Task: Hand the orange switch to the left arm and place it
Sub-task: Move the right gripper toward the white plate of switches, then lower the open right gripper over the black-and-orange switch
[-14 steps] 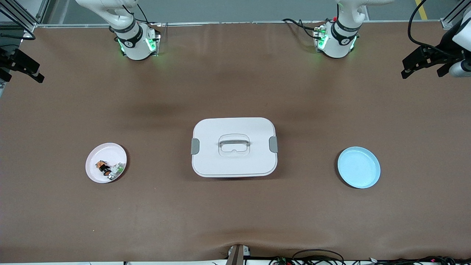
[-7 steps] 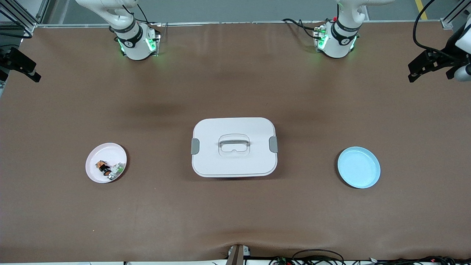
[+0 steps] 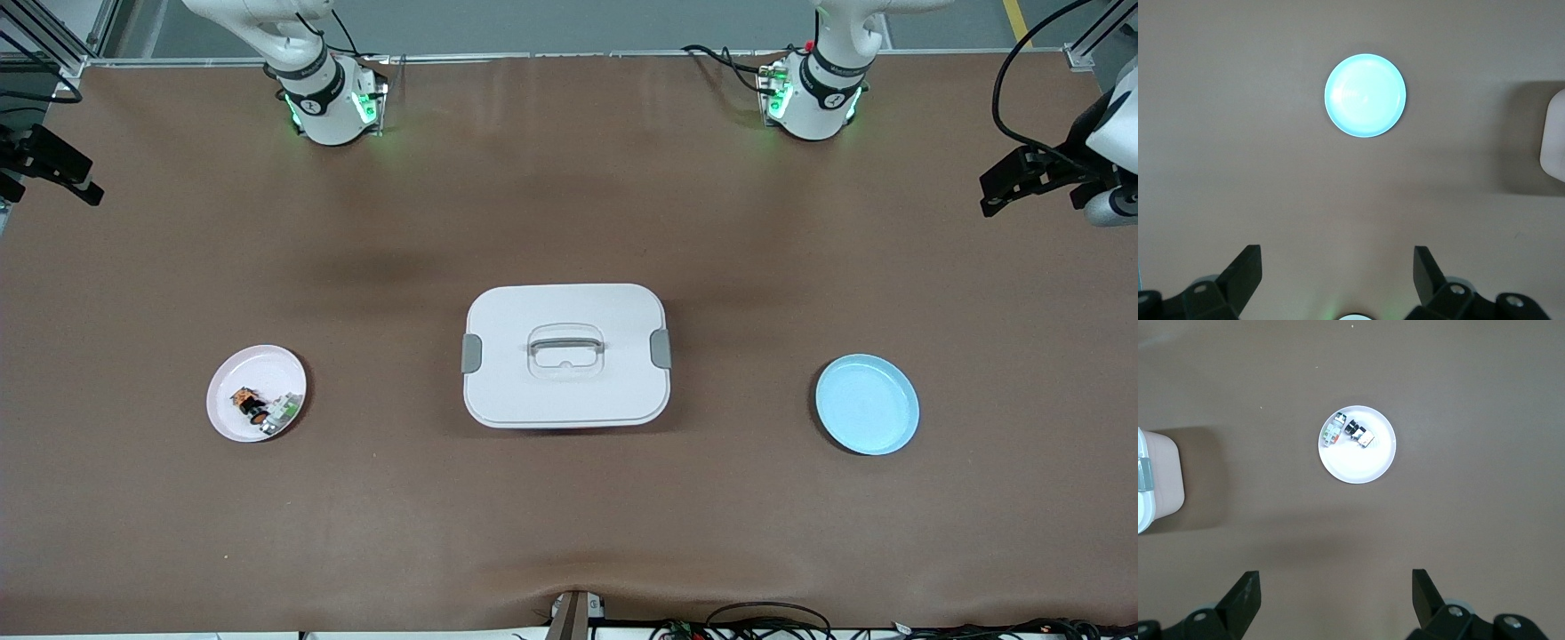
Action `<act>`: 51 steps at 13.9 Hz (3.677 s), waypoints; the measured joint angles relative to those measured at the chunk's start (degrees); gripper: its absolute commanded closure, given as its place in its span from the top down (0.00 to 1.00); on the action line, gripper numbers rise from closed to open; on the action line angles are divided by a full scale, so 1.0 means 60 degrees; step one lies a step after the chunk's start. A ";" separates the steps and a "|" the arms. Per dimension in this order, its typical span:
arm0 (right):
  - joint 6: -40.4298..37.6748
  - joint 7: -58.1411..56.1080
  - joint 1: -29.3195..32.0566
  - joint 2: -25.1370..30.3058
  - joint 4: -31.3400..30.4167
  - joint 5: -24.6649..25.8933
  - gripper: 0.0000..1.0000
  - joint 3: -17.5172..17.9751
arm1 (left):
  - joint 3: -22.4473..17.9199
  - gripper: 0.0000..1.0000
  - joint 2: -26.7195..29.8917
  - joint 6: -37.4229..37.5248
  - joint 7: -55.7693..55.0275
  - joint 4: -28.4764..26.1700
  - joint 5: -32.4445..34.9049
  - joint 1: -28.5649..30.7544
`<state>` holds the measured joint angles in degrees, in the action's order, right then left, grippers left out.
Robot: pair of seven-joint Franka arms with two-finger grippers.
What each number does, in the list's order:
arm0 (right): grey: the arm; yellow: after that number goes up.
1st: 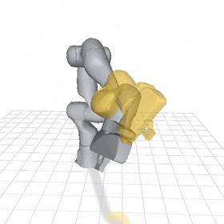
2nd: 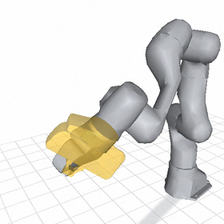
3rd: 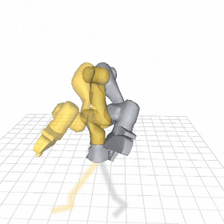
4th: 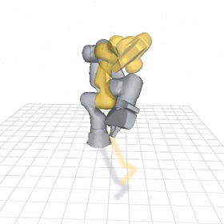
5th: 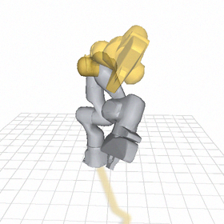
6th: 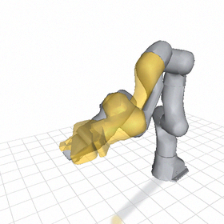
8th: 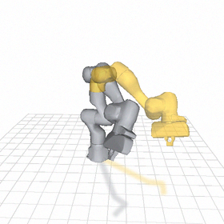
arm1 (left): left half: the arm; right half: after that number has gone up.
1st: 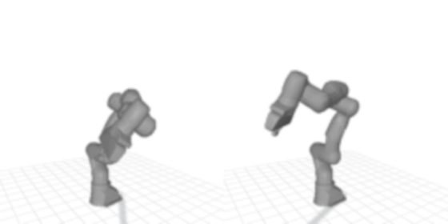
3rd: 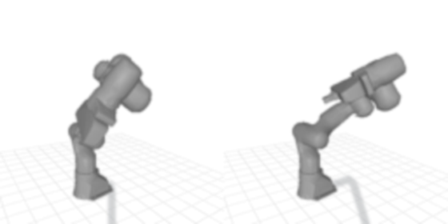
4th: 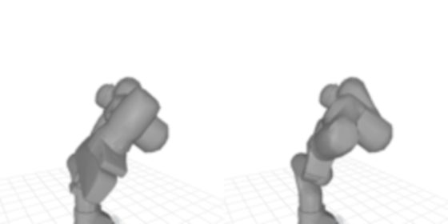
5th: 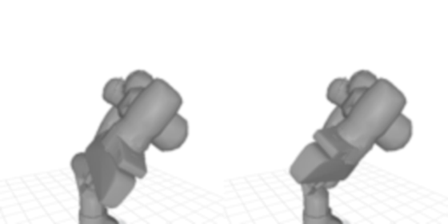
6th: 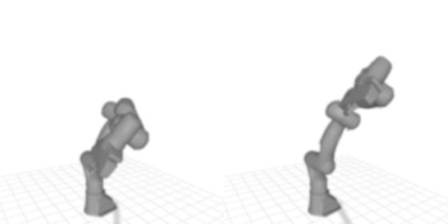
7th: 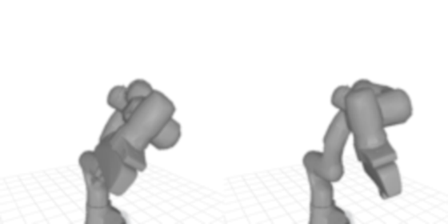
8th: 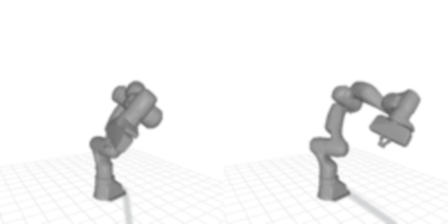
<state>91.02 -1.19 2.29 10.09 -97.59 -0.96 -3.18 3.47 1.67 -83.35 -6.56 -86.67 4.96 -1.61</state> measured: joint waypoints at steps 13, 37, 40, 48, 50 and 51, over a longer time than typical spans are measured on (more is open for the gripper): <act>0.2370 0.2638 0.0453 -0.3344 -0.0096 -0.0022 1.00 -0.0087 | -0.0043 1.00 -0.0592 -0.1069 0.0077 0.0036 -0.0203 0.0543; 0.7271 0.4401 0.0467 -0.7309 -0.0309 -0.1703 1.00 -0.0080 | -0.0036 1.00 -0.0588 -0.1069 0.0077 0.0116 -0.0203 0.0671; 0.7459 0.4412 0.0472 -0.7579 -0.0306 -0.1703 1.00 -0.0115 | -0.0035 1.00 -0.0589 -0.1069 0.0077 0.0115 -0.0203 0.0674; 0.7818 0.4440 0.0430 -0.7876 -0.0331 -0.1704 1.00 -0.0116 | -0.0035 1.00 -0.0601 -0.1069 0.0077 0.0106 -0.0203 0.0676; 0.7840 0.4443 0.0430 -0.7940 -0.0367 -0.1704 1.00 -0.0120 | -0.0035 1.00 -0.0602 -0.1069 0.0077 0.0105 -0.0203 0.0677; 0.7843 0.4445 0.0430 -0.7969 -0.0394 -0.1705 1.00 -0.0120 | -0.0035 1.00 -0.0603 -0.1069 0.0077 0.0103 -0.0203 0.0678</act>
<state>138.07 25.48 4.87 -37.73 -99.95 -11.18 -3.90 3.26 -1.95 -89.77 -6.10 -86.06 3.75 2.46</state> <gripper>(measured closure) 0.000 0.000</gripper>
